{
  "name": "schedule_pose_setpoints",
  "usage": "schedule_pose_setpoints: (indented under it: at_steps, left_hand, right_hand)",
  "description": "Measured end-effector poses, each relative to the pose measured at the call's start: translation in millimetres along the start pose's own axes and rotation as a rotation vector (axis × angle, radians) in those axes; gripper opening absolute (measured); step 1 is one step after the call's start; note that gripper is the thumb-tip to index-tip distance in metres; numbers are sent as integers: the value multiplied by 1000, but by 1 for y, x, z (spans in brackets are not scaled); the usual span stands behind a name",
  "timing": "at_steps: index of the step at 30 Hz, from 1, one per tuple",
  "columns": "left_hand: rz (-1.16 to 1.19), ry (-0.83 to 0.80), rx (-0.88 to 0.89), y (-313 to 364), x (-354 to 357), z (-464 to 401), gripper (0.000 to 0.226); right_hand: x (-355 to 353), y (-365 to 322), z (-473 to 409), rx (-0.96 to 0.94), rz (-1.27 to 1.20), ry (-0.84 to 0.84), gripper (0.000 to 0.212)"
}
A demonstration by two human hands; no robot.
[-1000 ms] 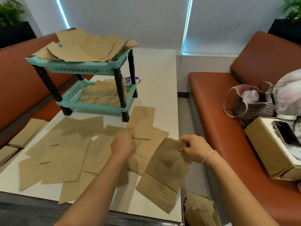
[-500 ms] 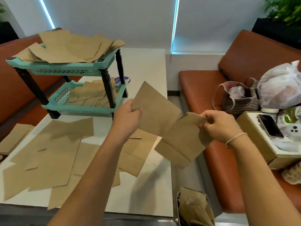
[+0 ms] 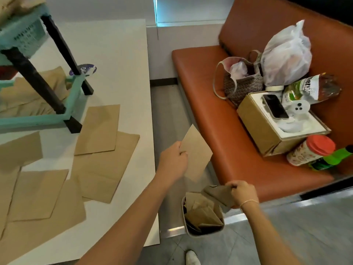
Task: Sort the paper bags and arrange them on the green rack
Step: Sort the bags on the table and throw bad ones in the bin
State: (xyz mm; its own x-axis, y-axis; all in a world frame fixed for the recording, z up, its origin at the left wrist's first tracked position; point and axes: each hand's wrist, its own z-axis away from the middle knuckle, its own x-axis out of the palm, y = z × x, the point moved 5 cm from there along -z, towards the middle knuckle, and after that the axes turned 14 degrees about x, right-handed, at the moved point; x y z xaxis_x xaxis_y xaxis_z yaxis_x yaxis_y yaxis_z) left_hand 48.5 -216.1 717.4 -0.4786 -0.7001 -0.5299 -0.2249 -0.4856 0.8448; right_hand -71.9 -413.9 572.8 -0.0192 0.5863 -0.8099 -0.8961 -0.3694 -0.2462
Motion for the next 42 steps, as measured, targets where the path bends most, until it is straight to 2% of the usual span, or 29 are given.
schedule_pose_setpoints:
  at_steps: [9,15,17,20,22,25,27,29,30,32,34,35,38,42]
  left_hand:
    - [-105,-74,-101,-39,43,-17,23]
    - [-107,-123,-130,-55,63,-18,21]
    - [-107,-129,-134,-55,66,-18,22]
    - [-74,-121,-136,-50,68,-20,24]
    - [6,-108,-151,-47,68,-22,25]
    - [157,-101,-190,-43,70,-19,31]
    - [239,-97,-217,-43,73,-16,36]
    - [257,-84,-241,-46,74,-14,35]
    - [237,-73,-247,-49,74,-15,34]
    - [154,-50,-255,-57,72,-17,34]
    - [81,-36,-279,-65,70,-19,41]
    - [50,-39,-288,-68,69,-19,45]
    - [-10,-60,-272,-72,66,-20,46]
    - [-35,-78,-245,-77,68,-18,37]
  right_hand:
    - [83,32,-32,41,85,-152,46]
    - [94,18,-42,-64,106,-193,45]
    - [83,9,-44,-60,-54,-216,50]
    - [64,-3,-46,-8,-368,-317,79]
    - [53,-9,-45,42,-594,-409,90]
    - [51,-11,-44,112,-910,-627,81]
    - [53,-9,-43,120,-1022,-766,76]
    - [53,-5,-42,134,-1131,-801,56]
    - [52,-1,-43,162,-1158,-767,44]
    - [52,12,-49,204,-1020,-569,30]
    - [50,30,-60,175,-594,-253,28]
    - [52,36,-61,154,-417,-150,29]
    - [61,43,-54,114,-217,-71,40]
    - [84,38,-52,57,8,-113,43]
